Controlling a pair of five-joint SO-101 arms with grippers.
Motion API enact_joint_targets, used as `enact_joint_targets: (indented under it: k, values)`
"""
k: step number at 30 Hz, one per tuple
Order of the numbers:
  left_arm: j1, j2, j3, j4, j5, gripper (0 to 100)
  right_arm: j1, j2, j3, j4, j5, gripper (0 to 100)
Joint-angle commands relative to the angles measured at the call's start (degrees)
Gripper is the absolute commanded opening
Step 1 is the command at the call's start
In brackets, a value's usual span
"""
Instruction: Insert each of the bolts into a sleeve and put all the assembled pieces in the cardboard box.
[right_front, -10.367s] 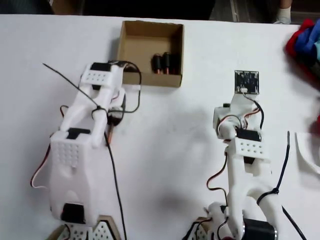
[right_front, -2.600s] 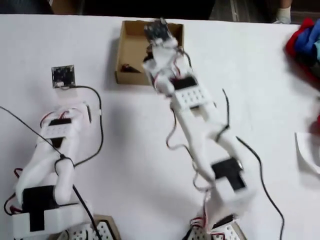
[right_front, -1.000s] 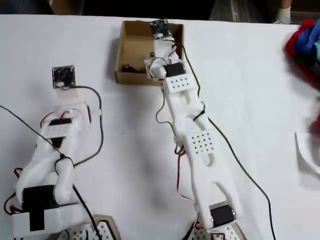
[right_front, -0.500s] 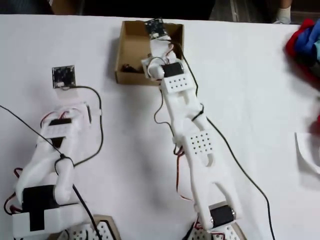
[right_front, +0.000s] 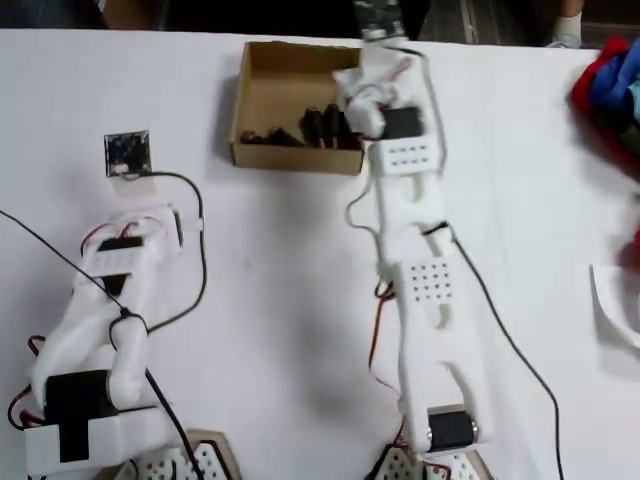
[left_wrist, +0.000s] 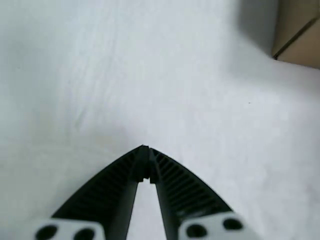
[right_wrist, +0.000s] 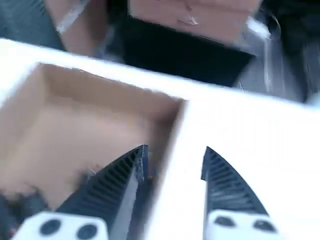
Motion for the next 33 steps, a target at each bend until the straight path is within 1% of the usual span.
enact_joint_targets:
  k: [1, 3, 5, 8, 13, 15, 18, 21, 23, 26, 29, 31, 33]
  values:
    - [0.62, -0.35, -2.24, -0.44, -0.18, 3, 4.18, -8.57, -2.46, 13.93, 0.62, 13.8]
    - [0.62, -0.62, -2.07, -0.35, -0.26, 3, 4.88, -12.18, -2.46, 23.96, 0.62, 13.9]
    - [0.18, -1.67, -2.24, 0.44, -0.35, 3, 4.97, -15.34, -2.37, 31.34, 0.70, 14.0]
    - [-0.88, -7.65, -2.68, 6.95, -0.44, 3, 4.97, -19.30, -2.37, 38.29, 0.35, 14.0]
    - [-0.62, -26.20, -3.47, 25.32, -0.53, 3, 6.02, -24.48, -2.37, 39.87, 0.26, 13.8]
    - [-0.70, -33.85, -2.86, 31.12, -0.53, 3, 7.25, -27.82, -2.37, 40.04, 0.26, 13.7]
    - [-0.97, -44.57, -0.31, 35.69, -0.53, 3, 11.12, -34.51, -2.29, 40.22, 0.26, 13.0]
    - [-1.05, -54.42, 5.58, 35.96, -1.41, 3, 15.34, -42.77, 1.58, 40.22, 0.26, 6.0]
    - [-1.05, -61.10, 9.80, 36.04, -6.33, 3, 17.27, -49.36, 9.67, 40.22, 0.26, 1.3]
    - [-2.02, -72.09, 16.57, 35.96, -15.38, 3, 17.63, -60.53, 29.27, 40.22, 0.26, 4.4]
    - [-2.55, -83.34, 22.90, 36.04, -19.87, 3, 13.85, -73.01, 53.10, 39.96, -0.62, 4.9]
    - [-2.46, -90.81, 27.82, 36.13, -19.96, 3, 11.56, -80.31, 67.16, 39.87, -5.36, 4.9]
    - [-2.02, -96.44, 31.96, 36.13, -19.96, 3, 10.95, -86.37, 79.03, 38.90, -12.84, 5.2]
